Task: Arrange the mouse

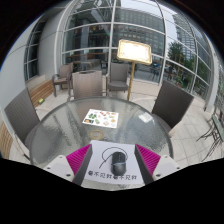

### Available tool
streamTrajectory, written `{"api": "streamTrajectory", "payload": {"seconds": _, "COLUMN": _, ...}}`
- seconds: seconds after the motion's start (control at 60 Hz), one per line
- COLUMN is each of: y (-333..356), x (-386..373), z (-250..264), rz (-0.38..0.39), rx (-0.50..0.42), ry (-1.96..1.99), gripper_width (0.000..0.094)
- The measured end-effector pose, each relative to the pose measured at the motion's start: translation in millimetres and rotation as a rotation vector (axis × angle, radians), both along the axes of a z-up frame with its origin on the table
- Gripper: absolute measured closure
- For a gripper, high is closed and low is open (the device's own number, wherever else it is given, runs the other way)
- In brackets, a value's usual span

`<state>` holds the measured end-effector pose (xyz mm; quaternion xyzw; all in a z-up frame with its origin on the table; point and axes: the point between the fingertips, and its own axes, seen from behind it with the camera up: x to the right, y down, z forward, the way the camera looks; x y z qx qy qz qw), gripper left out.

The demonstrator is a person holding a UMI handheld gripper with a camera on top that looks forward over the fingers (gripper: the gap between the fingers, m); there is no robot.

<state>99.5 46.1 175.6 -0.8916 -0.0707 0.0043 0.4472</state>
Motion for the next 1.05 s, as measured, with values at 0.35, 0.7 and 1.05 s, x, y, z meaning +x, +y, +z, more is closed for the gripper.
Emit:
{"api": "streamTrajectory", "payload": {"seconds": 0.35, "y": -113, "x": -71, "z": 61, "rz": 0.015, "rx": 0.022, "ry": 0.020, "gripper_width": 0.0076}}
{"api": "streamTrajectory", "payload": {"seconds": 0.7, "y": -191, "x": -108, "z": 47, "rz": -0.055, "rx": -0.003, "ry": 0.031, "gripper_width": 0.0076}}
{"api": "streamTrajectory", "payload": {"seconds": 1.05, "y": -202, "x": -109, "z": 55, "rz": -0.103, "rx": 0.006, "ry": 0.015, "gripper_width": 0.0080}}
